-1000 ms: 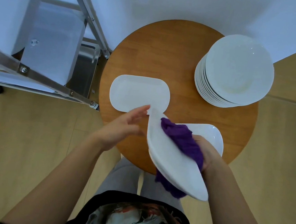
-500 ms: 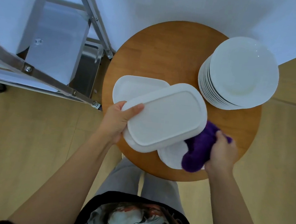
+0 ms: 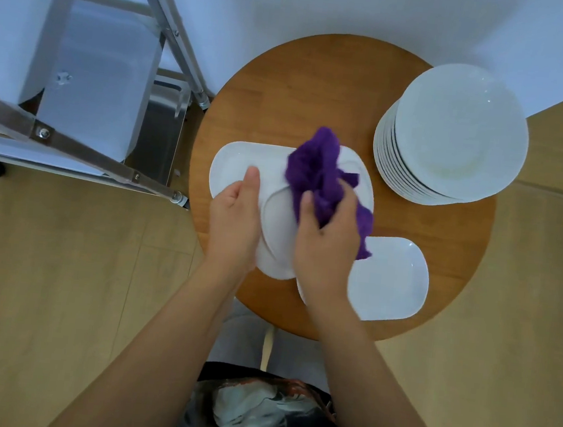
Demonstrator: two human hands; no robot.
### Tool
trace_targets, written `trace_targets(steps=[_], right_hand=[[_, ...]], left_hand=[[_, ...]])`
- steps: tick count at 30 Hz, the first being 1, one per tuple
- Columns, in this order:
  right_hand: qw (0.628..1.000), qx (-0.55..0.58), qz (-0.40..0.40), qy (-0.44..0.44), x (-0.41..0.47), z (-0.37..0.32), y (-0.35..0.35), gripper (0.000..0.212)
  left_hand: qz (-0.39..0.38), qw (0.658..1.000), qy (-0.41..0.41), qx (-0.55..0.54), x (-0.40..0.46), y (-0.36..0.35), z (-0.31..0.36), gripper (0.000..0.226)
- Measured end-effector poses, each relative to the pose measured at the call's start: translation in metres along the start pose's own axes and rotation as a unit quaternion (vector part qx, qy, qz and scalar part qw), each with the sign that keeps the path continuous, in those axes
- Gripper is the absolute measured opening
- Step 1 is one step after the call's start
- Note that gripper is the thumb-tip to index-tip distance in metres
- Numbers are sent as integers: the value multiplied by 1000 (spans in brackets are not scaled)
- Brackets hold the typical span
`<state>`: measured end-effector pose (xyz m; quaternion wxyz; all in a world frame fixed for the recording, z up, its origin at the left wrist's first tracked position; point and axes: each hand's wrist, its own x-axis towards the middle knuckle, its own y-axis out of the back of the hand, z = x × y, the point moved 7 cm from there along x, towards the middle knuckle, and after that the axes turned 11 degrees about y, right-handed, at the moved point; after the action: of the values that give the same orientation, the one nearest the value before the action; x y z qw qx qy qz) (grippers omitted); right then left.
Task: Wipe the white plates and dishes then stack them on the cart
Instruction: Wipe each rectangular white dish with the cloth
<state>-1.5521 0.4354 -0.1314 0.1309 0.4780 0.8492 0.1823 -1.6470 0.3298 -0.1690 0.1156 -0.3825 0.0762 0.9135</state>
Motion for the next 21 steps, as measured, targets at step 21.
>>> trace_targets(steps=[21], right_hand=[[997, -46, 19, -53, 56, 55, 49, 25]], left_hand=[[-79, 991, 32, 103, 24, 35, 11, 20]])
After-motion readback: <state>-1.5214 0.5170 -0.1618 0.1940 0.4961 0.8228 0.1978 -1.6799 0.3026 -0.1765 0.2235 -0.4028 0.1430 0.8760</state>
